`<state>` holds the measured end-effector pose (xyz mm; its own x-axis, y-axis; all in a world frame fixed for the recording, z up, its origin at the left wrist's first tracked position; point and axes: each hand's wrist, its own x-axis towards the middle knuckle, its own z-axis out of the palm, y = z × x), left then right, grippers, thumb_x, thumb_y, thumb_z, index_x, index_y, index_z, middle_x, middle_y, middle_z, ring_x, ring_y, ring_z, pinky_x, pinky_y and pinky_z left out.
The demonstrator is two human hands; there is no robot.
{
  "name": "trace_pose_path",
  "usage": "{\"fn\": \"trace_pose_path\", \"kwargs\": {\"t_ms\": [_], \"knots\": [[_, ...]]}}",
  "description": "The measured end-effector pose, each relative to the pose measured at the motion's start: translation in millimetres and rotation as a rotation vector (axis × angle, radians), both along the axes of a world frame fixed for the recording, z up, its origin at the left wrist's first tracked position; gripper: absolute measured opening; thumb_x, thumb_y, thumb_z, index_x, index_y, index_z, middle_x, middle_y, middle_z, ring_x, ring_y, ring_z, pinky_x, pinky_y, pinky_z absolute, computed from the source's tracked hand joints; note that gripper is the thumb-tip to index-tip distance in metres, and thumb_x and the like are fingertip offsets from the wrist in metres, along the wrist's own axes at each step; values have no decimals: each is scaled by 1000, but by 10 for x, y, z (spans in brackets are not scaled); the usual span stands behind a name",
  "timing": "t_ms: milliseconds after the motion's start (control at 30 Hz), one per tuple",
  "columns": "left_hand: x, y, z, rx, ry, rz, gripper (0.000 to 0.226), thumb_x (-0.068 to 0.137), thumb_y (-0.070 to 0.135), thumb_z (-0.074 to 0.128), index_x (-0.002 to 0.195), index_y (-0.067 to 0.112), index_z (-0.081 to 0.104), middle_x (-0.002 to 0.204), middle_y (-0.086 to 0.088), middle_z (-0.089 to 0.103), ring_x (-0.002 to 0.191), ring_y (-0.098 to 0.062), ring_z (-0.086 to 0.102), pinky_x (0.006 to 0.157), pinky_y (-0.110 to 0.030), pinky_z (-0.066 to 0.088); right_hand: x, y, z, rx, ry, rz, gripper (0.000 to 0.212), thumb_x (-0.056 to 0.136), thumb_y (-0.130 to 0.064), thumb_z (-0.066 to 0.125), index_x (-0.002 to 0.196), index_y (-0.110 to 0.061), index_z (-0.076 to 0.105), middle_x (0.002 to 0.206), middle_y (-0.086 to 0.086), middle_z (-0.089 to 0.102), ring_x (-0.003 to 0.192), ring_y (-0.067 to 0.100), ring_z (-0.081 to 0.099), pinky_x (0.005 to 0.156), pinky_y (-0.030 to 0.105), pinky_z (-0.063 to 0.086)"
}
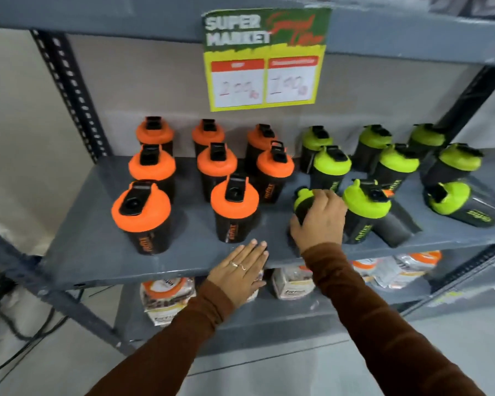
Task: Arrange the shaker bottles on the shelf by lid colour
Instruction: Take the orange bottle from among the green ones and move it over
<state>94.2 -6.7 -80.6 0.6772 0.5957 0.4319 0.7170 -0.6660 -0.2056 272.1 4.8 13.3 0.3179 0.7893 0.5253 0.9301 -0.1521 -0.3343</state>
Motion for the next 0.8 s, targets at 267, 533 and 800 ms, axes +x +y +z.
{"fn": "trace_pose_path", "kwargs": {"t_ms": [267,533,800], "knots": [[640,115,127,-344,-38,225,71,79,59,24,108,9,65,112,-6,69,102,-18,65,85,-33,52,271,306,-55,-487,-303,-128,67,59,-30,76,118,-7,55,112,32,61,83,39,63,66,35,53],[697,48,178,-397,-35,395,87,87,61,1,102,6,67,103,-10,72,94,-21,68,78,-36,55,346,180,22,-410,-203,161,102,50,-28,84,133,-4,30,127,24,50,107,39,52,85,42,47],[948,16,210,-428,-24,508,97,82,69,1,100,0,66,103,-16,71,92,-30,68,72,-44,56,783,-312,357,90,550,565,111,48,-20,78,140,-12,16,133,14,39,123,31,38,106,38,35]]}}
